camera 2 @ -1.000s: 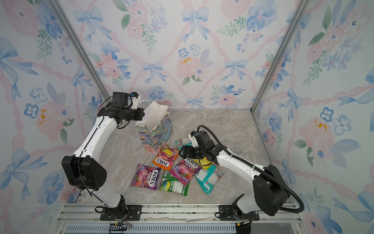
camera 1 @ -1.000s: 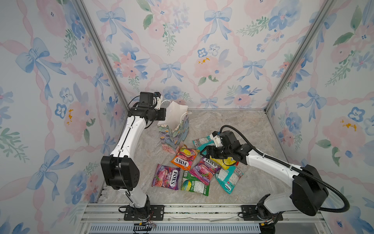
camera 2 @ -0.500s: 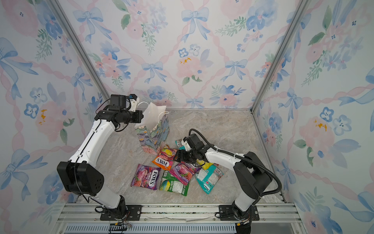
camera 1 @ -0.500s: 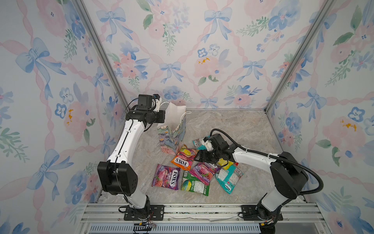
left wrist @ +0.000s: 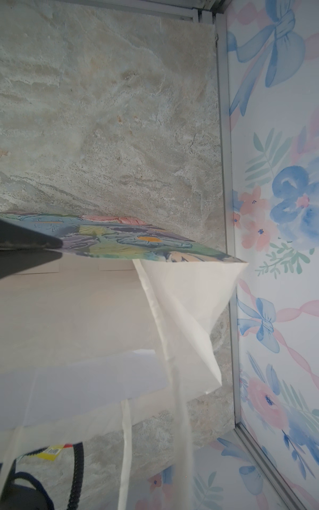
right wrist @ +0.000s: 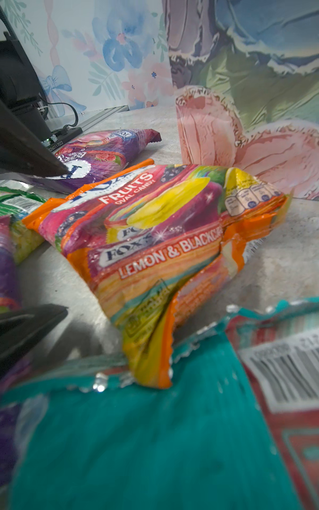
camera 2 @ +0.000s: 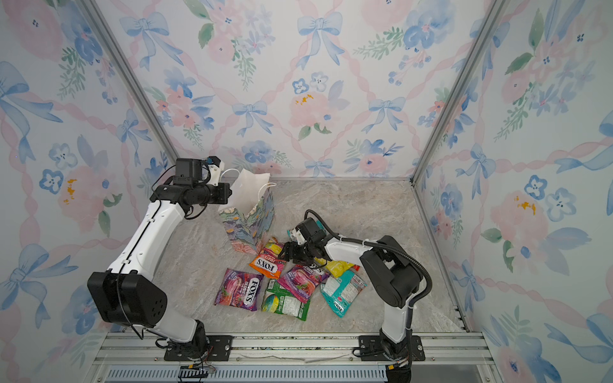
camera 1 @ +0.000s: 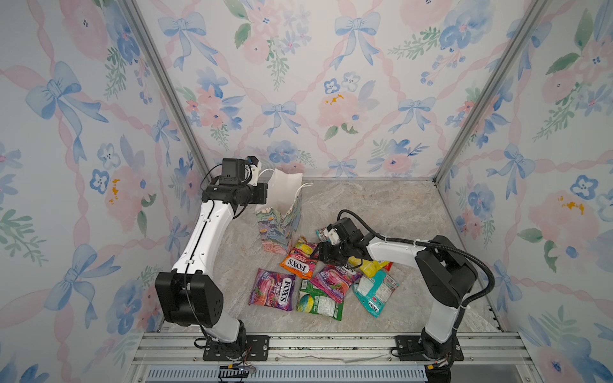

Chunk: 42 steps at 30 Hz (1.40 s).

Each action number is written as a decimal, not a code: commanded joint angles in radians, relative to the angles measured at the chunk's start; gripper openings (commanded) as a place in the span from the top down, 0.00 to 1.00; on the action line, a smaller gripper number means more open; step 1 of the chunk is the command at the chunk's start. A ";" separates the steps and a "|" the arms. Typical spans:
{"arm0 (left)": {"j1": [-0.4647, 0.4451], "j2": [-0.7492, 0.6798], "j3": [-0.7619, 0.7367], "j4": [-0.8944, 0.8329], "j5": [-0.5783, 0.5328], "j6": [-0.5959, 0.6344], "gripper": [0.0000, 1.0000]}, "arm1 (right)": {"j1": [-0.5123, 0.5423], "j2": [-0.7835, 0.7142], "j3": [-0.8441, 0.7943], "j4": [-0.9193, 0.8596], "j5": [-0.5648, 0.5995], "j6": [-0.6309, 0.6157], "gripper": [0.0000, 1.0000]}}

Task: Place the snacks into the paper bag
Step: 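Lower the right gripper onto the orange FOX'S fruits candy bag and grasp it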

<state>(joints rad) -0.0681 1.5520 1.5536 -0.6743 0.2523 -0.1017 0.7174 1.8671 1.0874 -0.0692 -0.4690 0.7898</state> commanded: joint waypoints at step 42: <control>0.028 -0.027 -0.018 0.021 0.037 -0.004 1.00 | -0.083 -0.147 0.073 -0.010 0.041 -0.018 0.99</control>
<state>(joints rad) -0.0452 1.5520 1.5463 -0.6598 0.2642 -0.1017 0.6617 1.7809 1.1194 -0.0216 -0.4591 0.8253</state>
